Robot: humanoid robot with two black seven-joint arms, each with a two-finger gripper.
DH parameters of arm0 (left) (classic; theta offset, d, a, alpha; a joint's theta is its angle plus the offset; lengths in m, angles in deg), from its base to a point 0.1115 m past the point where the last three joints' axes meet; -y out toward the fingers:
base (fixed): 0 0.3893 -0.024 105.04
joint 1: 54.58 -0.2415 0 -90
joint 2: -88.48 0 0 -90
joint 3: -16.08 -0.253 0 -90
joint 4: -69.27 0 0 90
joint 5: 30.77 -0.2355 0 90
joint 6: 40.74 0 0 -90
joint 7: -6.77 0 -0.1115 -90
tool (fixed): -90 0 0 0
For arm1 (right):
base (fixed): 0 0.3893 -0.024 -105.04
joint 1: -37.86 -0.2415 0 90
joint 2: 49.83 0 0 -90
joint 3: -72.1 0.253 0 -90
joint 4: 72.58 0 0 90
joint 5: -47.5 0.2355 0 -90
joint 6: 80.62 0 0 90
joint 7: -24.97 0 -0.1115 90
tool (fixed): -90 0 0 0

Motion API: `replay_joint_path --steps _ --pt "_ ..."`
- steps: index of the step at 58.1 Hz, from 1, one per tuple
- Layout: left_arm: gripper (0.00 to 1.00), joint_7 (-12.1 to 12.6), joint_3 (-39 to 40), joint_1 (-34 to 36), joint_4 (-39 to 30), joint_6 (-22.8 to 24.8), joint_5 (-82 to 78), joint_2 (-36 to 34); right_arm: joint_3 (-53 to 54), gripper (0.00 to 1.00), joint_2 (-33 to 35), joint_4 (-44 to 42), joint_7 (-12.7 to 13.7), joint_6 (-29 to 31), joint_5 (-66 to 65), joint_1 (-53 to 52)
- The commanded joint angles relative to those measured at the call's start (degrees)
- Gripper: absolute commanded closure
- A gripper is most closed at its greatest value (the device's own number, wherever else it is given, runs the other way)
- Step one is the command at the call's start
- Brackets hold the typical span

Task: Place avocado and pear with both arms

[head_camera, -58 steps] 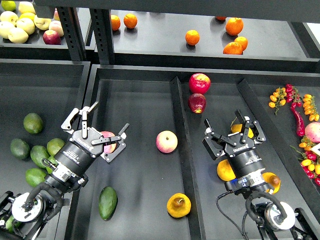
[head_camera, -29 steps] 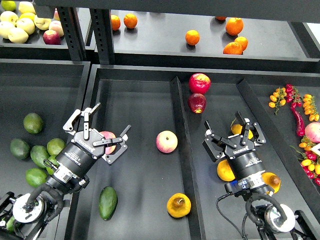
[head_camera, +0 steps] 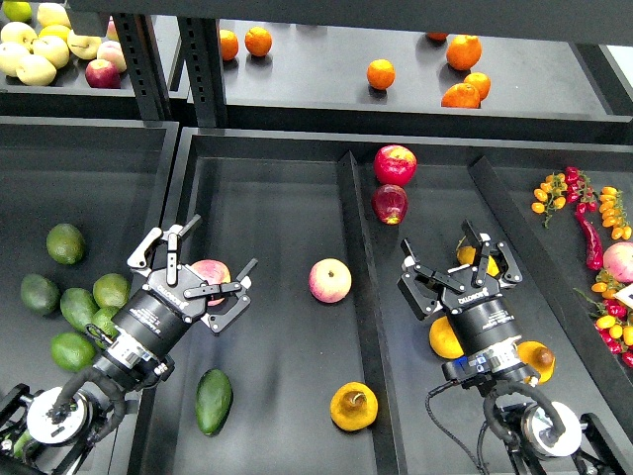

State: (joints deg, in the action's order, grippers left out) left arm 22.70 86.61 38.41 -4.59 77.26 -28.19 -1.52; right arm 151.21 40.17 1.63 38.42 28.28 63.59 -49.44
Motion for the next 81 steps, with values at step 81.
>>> replay_joint_path --steps 81 --pt "0.0 5.9 0.0 2.5 -1.1 0.0 -0.3 0.0 0.7 0.01 0.0 0.2 0.0 0.1 0.0 -0.4"
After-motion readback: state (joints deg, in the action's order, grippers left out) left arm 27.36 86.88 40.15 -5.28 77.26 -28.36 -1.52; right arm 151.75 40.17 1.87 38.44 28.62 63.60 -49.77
